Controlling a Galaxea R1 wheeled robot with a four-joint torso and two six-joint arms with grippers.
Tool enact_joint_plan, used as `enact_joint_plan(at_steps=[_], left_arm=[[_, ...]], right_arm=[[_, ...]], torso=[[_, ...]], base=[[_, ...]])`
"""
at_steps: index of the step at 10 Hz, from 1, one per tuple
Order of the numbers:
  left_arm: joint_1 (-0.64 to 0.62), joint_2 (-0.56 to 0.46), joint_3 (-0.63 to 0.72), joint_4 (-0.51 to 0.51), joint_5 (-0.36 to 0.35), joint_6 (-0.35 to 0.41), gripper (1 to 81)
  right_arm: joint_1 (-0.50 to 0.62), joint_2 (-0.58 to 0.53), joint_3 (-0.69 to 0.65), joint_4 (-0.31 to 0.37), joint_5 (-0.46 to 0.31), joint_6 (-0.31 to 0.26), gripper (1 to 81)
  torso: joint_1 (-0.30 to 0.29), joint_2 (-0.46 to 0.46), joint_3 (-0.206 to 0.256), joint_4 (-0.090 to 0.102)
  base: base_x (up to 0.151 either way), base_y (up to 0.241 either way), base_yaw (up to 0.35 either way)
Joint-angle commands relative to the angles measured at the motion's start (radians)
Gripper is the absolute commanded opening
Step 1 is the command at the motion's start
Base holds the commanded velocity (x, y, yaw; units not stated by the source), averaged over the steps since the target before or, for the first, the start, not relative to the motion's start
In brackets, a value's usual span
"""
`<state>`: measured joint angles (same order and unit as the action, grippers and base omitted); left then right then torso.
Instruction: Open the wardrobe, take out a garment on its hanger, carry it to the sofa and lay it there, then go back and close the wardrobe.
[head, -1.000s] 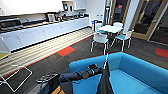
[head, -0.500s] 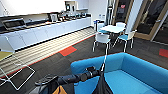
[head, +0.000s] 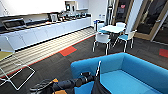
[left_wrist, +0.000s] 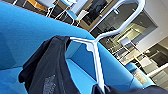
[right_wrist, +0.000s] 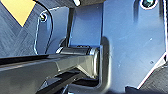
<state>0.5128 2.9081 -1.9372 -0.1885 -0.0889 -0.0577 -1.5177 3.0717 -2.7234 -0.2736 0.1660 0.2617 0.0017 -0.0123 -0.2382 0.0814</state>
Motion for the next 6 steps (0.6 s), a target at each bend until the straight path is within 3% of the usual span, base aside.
enact_joint_plan(at_steps=[1,6], left_arm=[[-0.173,0.002,-0.008,0.041,-0.012,0.005,1.0],[-0.171,-0.001,-0.101,0.072,-0.011,0.006,1.0]], right_arm=[[0.010,0.008,0.008,0.002,-0.036,-0.001,81.1],[0.006,0.008,0.010,0.001,-0.034,-0.001,81.1]], torso=[[0.000,0.000,0.000,0.000],[0.000,0.000,0.000,0.000]], base=[[0.000,0.000,0.000],[0.000,0.000,0.000]])
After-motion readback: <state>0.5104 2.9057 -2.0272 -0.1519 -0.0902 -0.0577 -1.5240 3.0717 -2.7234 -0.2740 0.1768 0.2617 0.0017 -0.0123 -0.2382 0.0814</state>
